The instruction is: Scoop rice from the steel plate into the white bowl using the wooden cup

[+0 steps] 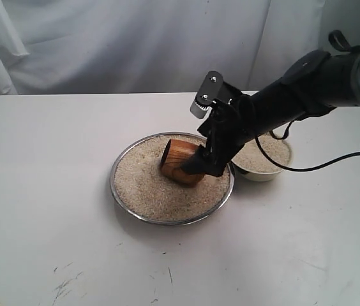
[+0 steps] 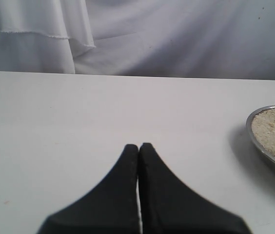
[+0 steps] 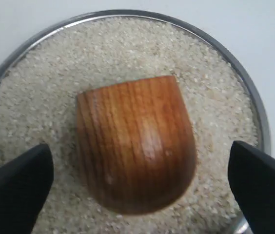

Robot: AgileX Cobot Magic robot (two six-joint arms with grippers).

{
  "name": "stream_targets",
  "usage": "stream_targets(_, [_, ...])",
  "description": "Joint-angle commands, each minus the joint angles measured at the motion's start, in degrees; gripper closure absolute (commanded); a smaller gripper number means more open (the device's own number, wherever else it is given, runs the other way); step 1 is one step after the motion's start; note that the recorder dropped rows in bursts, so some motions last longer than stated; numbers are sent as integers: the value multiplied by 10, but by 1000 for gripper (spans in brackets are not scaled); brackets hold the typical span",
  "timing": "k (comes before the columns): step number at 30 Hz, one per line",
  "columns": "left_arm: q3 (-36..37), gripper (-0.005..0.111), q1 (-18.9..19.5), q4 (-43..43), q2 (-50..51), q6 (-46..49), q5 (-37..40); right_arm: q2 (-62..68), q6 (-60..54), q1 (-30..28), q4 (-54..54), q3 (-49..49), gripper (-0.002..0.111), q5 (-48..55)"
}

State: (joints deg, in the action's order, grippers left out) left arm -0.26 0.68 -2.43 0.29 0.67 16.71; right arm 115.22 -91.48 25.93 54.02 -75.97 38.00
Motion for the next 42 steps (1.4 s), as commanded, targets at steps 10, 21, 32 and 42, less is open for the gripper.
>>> stream_targets(10, [3, 107, -1, 0, -3, -2, -4, -4, -100, -51, 92, -4, 21, 20])
stream_targets(21, [3, 107, -1, 0, -3, -2, -4, 20, -164, -49, 122, -4, 21, 70])
stream_targets(32, [3, 107, -1, 0, -3, -2, -4, 49, -200, -43, 172, -4, 21, 92])
stream_targets(42, [3, 107, -1, 0, -3, -2, -4, 53, -190, -6, 124, -4, 21, 46])
